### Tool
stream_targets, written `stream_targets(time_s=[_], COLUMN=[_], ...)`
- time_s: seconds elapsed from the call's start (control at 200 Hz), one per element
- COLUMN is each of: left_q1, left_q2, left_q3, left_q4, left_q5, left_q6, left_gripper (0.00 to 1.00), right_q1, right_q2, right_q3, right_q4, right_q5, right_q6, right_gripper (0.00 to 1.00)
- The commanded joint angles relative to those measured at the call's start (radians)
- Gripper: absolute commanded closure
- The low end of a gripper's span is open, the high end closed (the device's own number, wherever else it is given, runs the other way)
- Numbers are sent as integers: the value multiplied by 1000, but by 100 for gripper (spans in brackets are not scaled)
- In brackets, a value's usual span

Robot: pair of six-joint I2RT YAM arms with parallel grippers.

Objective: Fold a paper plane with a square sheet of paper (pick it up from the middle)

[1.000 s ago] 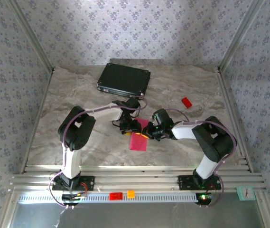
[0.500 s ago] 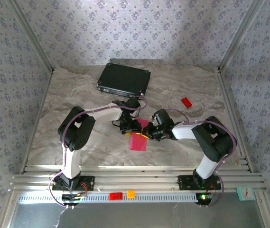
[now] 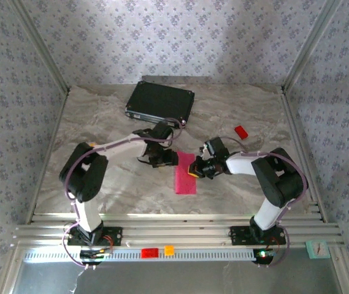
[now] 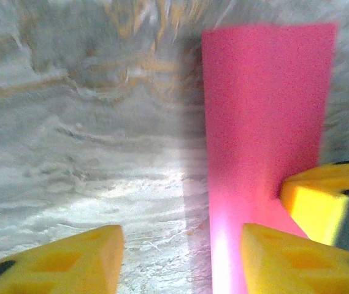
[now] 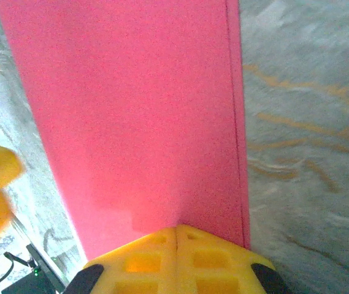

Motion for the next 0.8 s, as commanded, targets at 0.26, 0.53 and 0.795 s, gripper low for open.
stream_targets(time_s=[0.26, 0.53, 0.795], left_q1=[64, 35, 27], left_q2=[-1, 106, 145], left_q3=[-39, -5, -16], left_q4=[297, 319, 340], left_q5=[457, 534, 529], left_q6=[-91, -143, -155], left_gripper=[100, 100, 100], right_q1=[-64, -64, -64], right_q2=[84, 79, 77], right_q3=[12, -22, -40], right_q4=[-257, -225, -208], right_q5=[79, 85, 87], right_q6=[-131, -106, -94], right_gripper=[100, 100, 100])
